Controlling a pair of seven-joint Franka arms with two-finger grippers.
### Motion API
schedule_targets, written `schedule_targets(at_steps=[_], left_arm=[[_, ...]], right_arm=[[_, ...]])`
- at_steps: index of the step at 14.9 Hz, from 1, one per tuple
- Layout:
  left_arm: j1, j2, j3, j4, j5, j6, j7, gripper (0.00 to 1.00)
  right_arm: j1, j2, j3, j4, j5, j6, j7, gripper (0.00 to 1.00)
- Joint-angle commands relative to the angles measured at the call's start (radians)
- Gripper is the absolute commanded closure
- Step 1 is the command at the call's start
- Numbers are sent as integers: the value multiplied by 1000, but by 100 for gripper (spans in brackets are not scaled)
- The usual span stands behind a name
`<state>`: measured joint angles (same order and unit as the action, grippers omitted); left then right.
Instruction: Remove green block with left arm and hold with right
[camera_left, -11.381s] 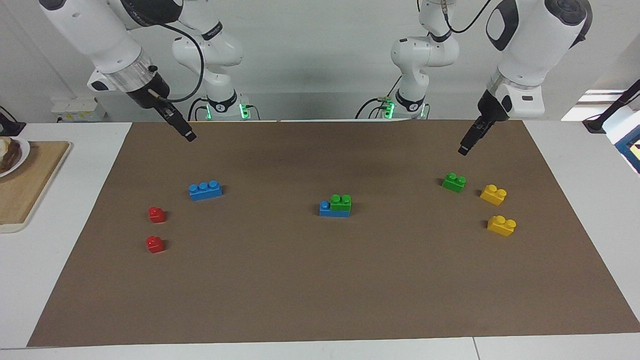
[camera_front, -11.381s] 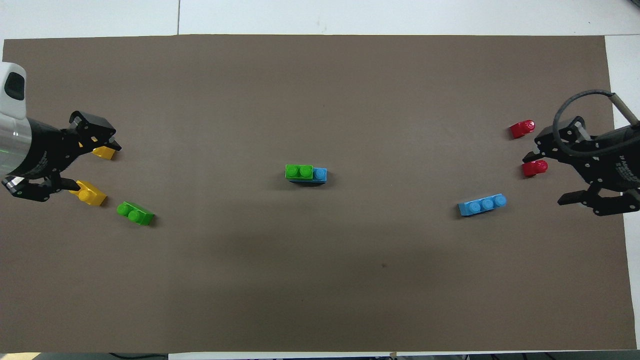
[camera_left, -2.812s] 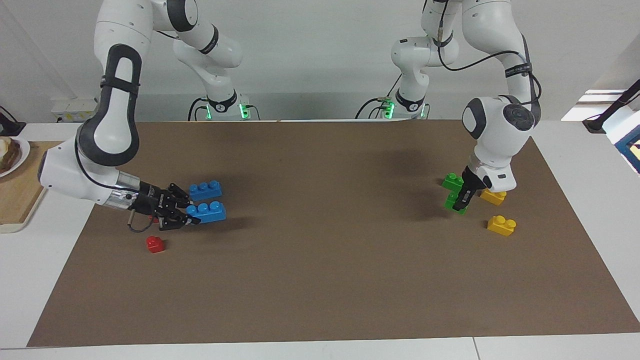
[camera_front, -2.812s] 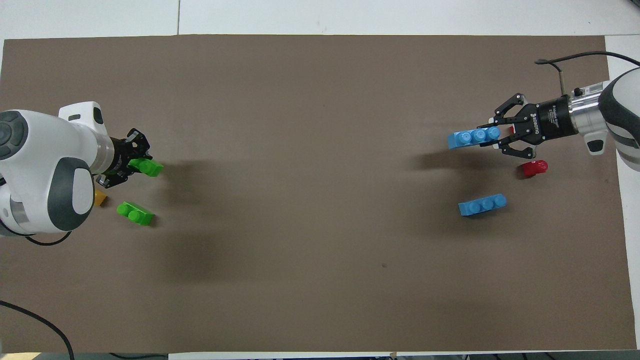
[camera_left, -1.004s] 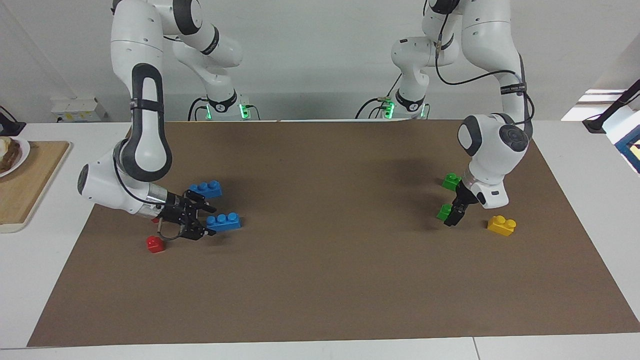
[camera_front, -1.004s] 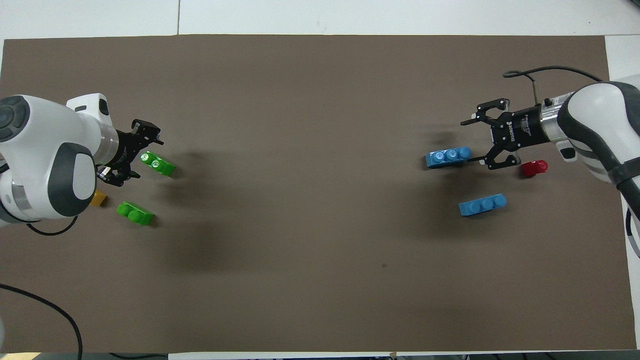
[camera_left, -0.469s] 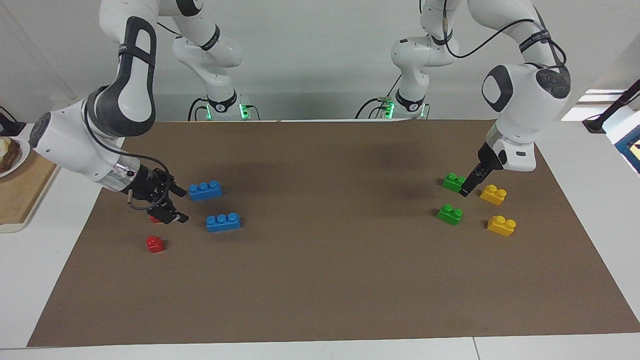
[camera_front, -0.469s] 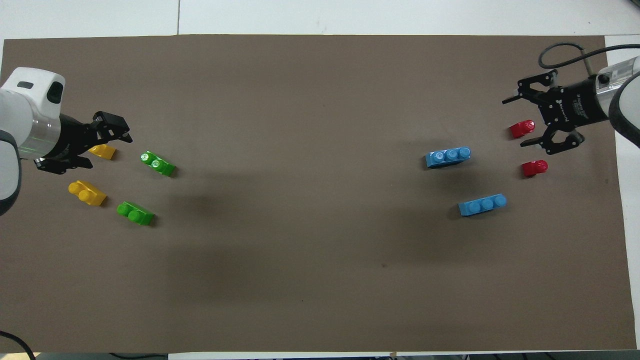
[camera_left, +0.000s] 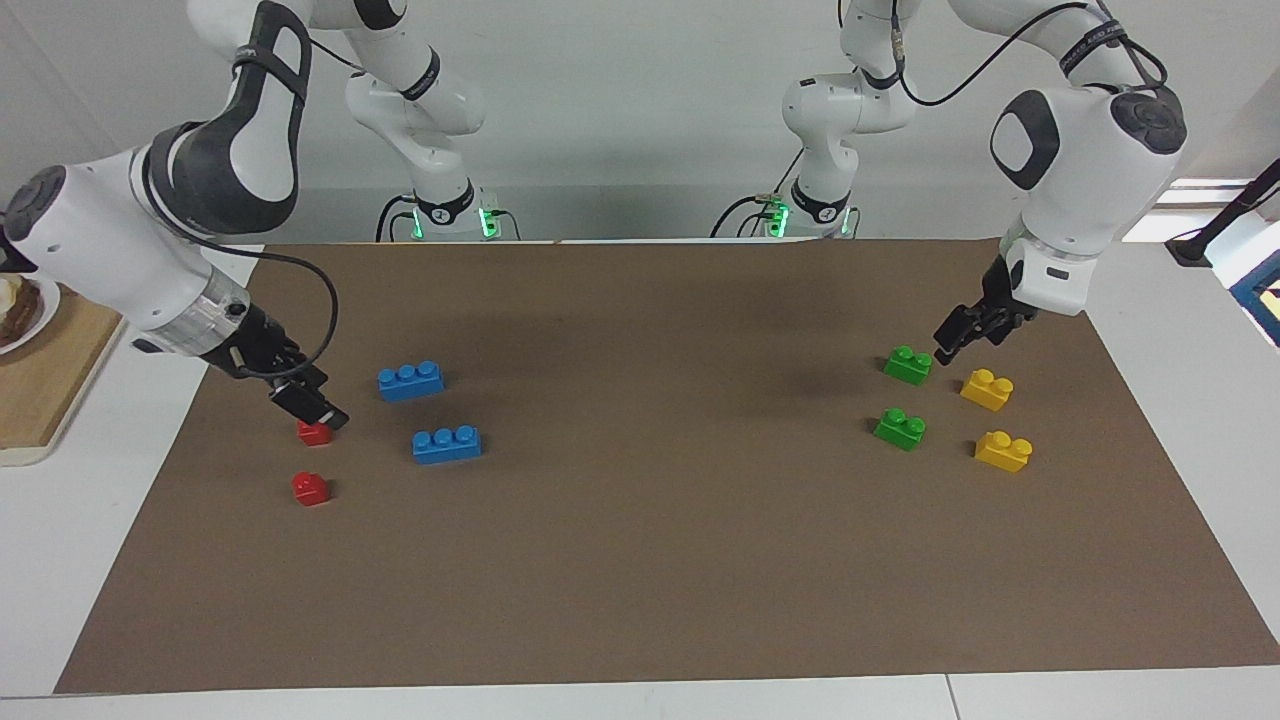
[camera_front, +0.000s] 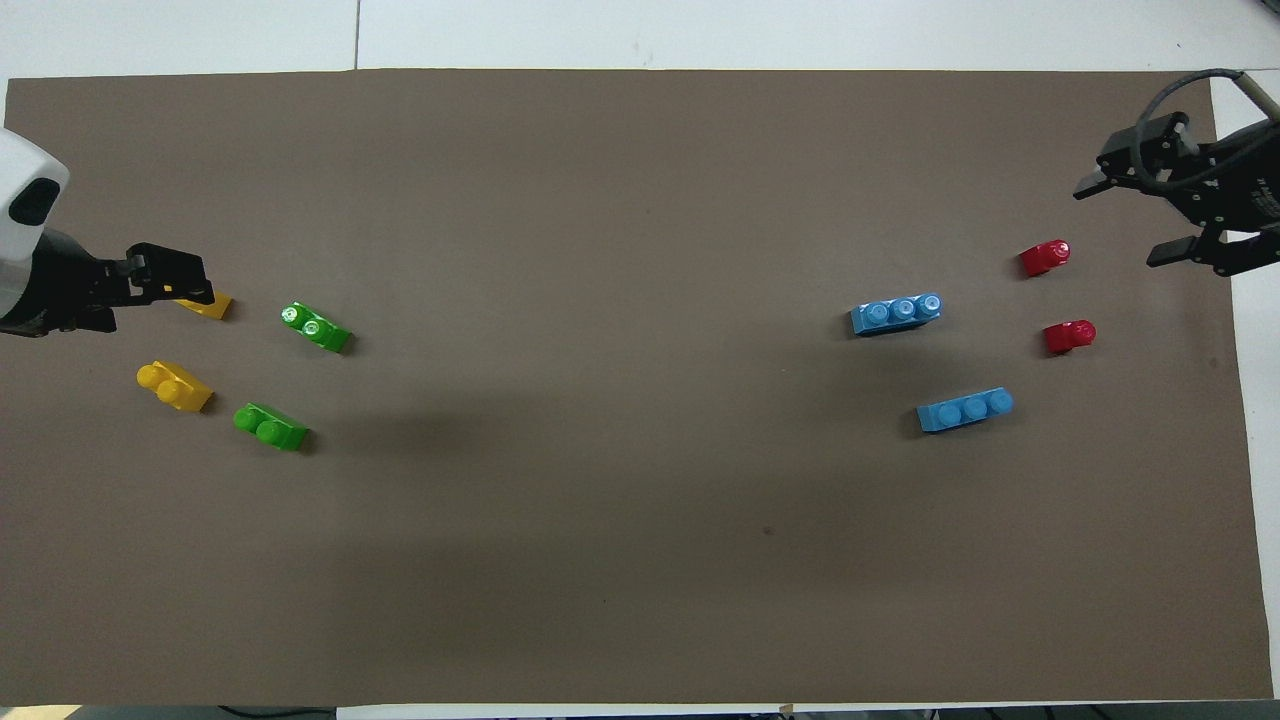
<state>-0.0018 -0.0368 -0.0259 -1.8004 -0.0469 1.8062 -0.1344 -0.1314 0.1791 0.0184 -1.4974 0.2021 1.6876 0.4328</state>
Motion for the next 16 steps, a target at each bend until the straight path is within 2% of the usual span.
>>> schedule_targets(at_steps=[1,4,6,10,12,16], left_arm=[[11,-32,-6,-7,18,-41,78,0],[8,-51,-3,-4,21,-65,76,0],[-6,-64,4,-4,50,-100,81,0],[-9,-69,-2,-5,67,-103,93,0],[-7,-68,0,-5,59,-97,91,0],[-9,-68,4,-4,56,-106,91,0]], right_arm=[[9,-67,5,14,-82,-77,-190,3],[9,-90,11,49,-128,-199,-440,3],[10,-128,14,42,-173,-245,-512,3],[27,-224,22,-52,-179,-267,-508,3],[29,-224,22,-52,-179,-270,-517,0],[30,-219,25,-43,-178,-244,-516,0]])
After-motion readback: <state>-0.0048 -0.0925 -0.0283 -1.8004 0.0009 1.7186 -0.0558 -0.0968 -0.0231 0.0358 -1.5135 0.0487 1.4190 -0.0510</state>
